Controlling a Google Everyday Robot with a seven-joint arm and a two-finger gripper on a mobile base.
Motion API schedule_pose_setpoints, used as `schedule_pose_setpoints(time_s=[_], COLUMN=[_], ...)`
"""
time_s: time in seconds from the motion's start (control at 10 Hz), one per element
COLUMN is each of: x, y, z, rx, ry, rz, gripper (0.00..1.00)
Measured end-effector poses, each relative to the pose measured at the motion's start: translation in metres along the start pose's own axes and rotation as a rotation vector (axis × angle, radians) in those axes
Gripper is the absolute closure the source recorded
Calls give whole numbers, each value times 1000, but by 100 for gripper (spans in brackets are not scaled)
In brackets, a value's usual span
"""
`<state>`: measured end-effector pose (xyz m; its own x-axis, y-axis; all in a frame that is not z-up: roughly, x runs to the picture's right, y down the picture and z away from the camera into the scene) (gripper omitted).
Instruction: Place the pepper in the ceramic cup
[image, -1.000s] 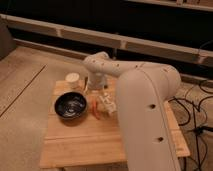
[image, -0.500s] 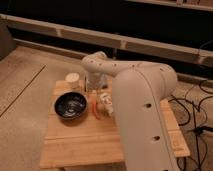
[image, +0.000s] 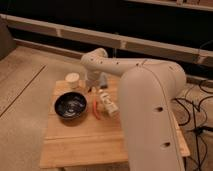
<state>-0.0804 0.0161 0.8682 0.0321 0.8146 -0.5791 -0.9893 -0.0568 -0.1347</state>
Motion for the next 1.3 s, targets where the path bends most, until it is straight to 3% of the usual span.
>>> schedule_pose_setpoints(time_s=[0.7, 1.0, 1.3], x=[2, 7, 10], y=[5, 9, -2], z=[4, 17, 30], rx=[12, 38, 51], ry=[5, 38, 92], rz=[-19, -29, 23], gripper=[54, 54, 54])
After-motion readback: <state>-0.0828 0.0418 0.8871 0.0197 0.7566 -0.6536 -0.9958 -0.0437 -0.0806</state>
